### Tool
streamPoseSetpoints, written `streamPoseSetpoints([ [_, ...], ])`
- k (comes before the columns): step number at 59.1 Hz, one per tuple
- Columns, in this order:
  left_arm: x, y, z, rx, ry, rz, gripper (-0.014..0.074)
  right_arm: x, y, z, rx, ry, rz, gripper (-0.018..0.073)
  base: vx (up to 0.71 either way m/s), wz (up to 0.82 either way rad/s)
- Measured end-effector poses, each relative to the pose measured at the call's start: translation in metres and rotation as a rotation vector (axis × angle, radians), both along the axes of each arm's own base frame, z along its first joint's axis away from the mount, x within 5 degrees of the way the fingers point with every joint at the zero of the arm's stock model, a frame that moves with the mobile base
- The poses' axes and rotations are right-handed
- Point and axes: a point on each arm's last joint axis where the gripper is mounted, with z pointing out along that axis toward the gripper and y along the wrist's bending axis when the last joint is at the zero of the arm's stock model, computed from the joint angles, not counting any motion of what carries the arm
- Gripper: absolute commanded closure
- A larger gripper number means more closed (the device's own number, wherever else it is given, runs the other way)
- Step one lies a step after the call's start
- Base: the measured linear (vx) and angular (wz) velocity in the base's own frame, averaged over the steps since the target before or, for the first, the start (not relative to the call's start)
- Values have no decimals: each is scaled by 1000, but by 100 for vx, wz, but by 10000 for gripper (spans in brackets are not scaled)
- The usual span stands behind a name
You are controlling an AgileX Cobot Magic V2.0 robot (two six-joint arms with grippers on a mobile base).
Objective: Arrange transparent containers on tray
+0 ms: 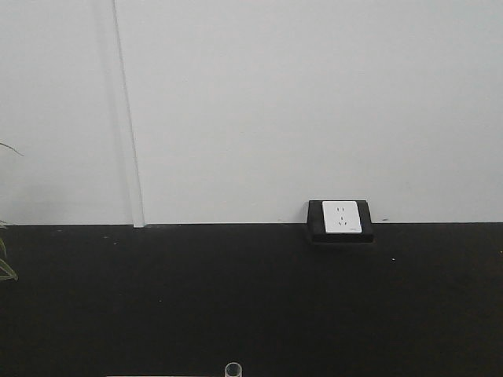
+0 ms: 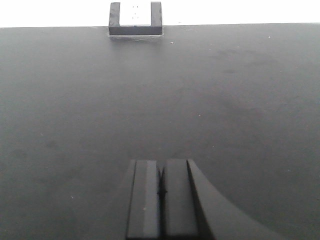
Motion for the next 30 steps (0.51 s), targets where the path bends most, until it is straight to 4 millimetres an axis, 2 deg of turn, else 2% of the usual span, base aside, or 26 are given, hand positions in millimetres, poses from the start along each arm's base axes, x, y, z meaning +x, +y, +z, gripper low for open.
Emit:
streamPoseSetpoints([
  [30, 0, 0, 0, 0, 0, 0, 603, 0, 0, 0, 0, 0, 0, 571, 0, 0],
])
